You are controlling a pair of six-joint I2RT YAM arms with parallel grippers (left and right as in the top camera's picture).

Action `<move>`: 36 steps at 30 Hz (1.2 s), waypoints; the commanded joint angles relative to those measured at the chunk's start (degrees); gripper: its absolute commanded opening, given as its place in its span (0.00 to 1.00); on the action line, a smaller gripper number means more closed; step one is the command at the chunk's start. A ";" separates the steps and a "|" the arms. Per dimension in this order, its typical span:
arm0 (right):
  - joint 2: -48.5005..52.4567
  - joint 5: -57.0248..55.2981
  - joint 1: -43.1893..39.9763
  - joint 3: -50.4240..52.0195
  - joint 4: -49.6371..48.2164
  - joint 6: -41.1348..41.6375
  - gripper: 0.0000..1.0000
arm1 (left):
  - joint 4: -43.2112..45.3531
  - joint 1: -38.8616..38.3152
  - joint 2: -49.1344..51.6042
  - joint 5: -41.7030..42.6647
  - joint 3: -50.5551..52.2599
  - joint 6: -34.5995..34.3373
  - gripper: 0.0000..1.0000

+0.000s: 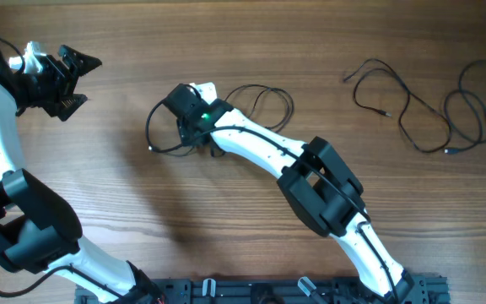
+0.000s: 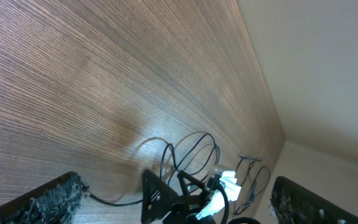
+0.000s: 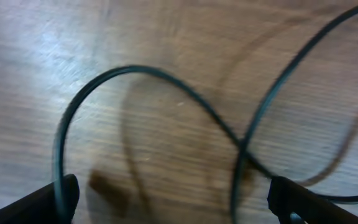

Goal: Untangle cables

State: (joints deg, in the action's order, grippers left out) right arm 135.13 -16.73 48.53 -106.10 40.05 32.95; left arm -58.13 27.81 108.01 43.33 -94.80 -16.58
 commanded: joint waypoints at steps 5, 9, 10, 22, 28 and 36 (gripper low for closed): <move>1.44 0.00 -0.17 0.52 -0.15 0.61 1.00 | 0.00 0.04 -0.11 -0.02 0.17 1.18 1.00; 1.44 4.26 -0.17 0.74 -0.81 0.61 1.00 | 0.00 0.04 -0.11 -0.02 0.17 1.18 1.00; 1.44 4.39 -0.17 0.74 -1.09 0.39 1.00 | 0.00 0.04 -0.11 -0.02 0.17 1.18 1.00; 1.44 4.37 -0.22 0.74 -1.27 0.04 0.24 | 0.00 0.04 -0.11 -0.02 0.17 1.18 1.00; 1.44 4.42 -0.22 0.74 -1.22 -1.42 0.04 | 0.00 0.04 -0.11 -0.02 0.17 1.18 1.00; -5.70 13.27 -0.22 -1.22 -1.14 -23.47 0.04 | 0.00 0.04 -0.11 -0.02 0.17 1.18 1.00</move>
State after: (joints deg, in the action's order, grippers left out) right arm 135.02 -9.10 48.45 -106.04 39.00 20.32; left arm -58.13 27.81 108.01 43.33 -94.80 -16.58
